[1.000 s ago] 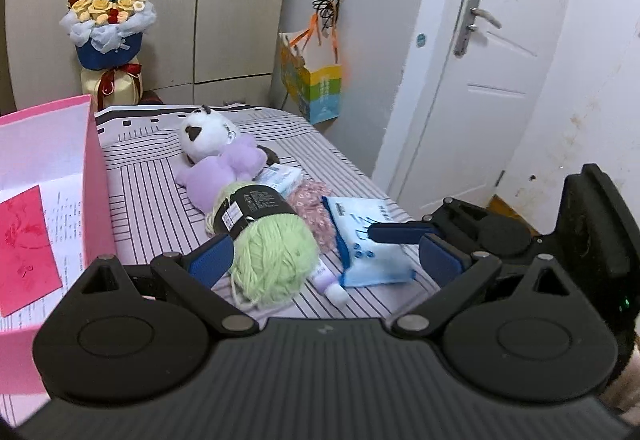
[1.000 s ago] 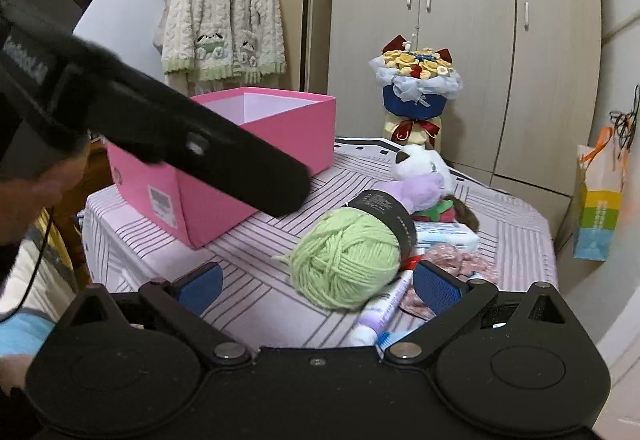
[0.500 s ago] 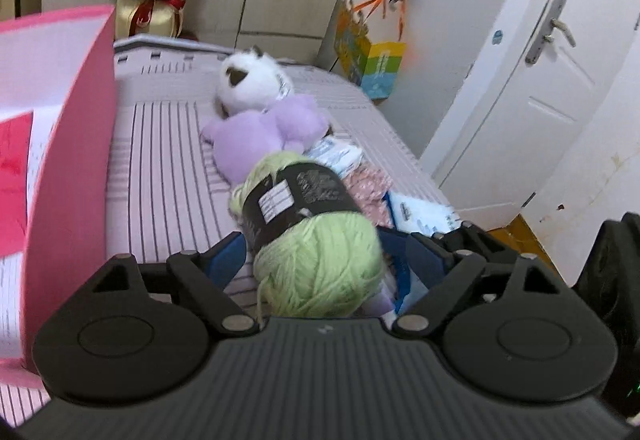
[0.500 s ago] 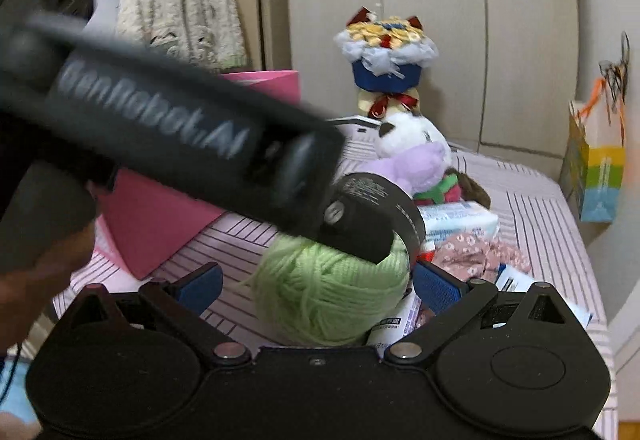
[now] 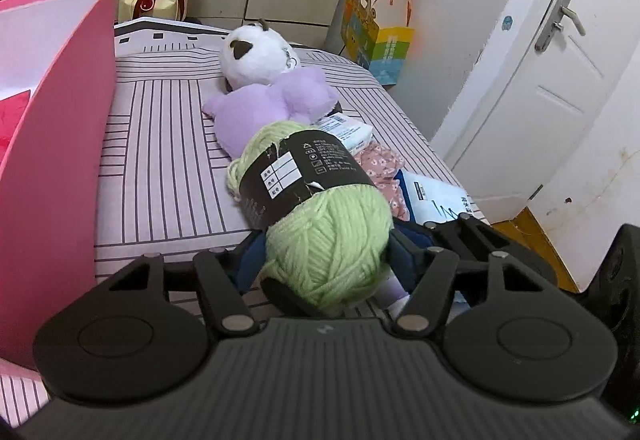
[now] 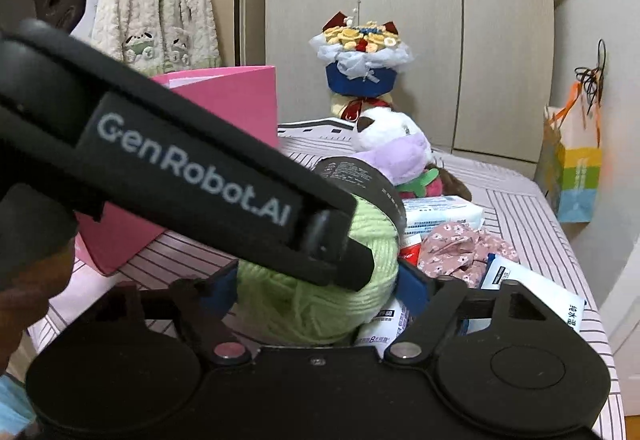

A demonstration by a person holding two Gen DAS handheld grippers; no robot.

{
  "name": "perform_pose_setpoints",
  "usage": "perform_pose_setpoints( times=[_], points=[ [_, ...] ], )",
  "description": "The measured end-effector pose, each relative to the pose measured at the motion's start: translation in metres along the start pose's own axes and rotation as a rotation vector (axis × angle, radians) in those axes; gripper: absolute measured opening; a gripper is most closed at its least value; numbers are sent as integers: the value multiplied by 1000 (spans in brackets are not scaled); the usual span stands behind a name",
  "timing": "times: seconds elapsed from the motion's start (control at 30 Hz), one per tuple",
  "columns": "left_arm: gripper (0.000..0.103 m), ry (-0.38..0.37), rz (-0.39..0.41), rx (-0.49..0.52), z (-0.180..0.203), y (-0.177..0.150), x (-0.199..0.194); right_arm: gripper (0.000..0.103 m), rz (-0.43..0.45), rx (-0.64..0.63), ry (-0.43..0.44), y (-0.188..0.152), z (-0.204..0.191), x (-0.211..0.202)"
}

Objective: Organize soft objects
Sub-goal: 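Carry the green yarn ball with the left tool into the pink box and release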

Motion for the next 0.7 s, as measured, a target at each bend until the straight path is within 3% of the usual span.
perform_pose_setpoints(
  times=[0.2, 0.43, 0.7],
  points=[
    [64, 1, 21, 0, 6, -4, -7, 66, 19, 32, -2, 1, 0, -12],
    [63, 14, 43, 25, 18, -8, -32, 65, 35, 35, 13, 8, -9, -32],
    [63, 47, 11, 34, 26, -26, -59, 66, -12, 53, 65, 5, -23, -59]
  ],
)
Point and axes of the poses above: each gripper's, at about its wrist camera, not at the fingertips, and x roughly the way its jaws point, z to its right, y to its top, the point moved 6 cm from there along x, roughly the way its jaws point, and after that the axes turned 11 degrees about -y, right-handed, at the moved point
